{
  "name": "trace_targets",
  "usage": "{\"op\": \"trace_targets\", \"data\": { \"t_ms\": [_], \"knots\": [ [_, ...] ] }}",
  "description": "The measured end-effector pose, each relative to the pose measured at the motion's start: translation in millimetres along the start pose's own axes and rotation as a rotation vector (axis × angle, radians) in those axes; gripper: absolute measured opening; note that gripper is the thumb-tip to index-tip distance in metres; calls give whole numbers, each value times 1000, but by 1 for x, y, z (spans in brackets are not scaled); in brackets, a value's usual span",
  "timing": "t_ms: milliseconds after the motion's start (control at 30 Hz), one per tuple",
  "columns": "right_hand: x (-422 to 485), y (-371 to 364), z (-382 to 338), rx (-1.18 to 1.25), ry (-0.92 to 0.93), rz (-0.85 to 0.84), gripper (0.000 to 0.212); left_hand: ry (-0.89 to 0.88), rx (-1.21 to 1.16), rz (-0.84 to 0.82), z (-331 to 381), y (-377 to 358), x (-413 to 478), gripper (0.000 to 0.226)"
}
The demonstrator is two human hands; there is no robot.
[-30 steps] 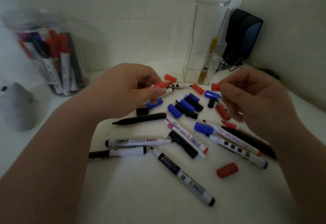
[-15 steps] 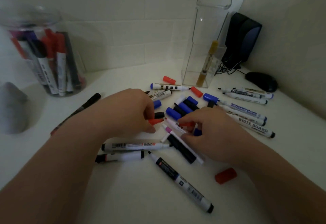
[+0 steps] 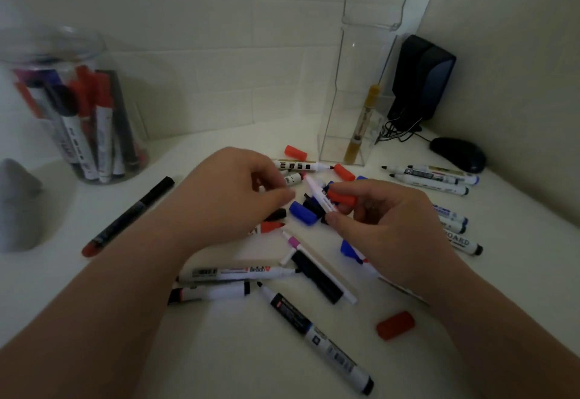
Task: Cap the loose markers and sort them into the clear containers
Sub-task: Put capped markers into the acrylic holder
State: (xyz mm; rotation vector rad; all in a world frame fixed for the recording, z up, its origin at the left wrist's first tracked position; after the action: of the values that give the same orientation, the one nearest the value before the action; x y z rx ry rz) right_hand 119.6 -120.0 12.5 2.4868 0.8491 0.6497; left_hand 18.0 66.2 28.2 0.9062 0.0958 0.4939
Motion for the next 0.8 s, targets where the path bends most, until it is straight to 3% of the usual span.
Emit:
{"op": "trace_targets", "data": {
  "t_ms": [100,267,400,533,600,800],
  "knots": [
    [-4,-1,-9,21,102,53,34,34,-438,-100,15,-4,-9,12],
    [-10,-2,-24,8,248,95,31,132,-810,-220,21,-29,-9,15],
    [-4,14,-16,226,6,151,22,182,-1137,-308,24,-29,-10,23],
    [1,25,-9,642,-185,72,9,103,-1039,-391,27,-27,-16,28],
    [3,26,-9,711,-173,19,3,51,-940,-412,31,-27,-20,29],
    [3,27,-7,816,-109,-77,20,-19,-721,-323,32,-26,-18,29]
  ]
}}
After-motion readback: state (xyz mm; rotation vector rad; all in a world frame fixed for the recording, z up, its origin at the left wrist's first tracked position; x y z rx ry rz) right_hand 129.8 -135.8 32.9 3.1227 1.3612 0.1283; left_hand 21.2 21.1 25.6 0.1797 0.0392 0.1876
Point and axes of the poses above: each hand's wrist, its own x-axis towards the middle knuckle, its own y-axis out of the back of the hand, z = x × y, the point moved 3 cm from there along x, towards the middle knuckle, and after that the axes turned 1 degree about z, right-handed, at the moved point
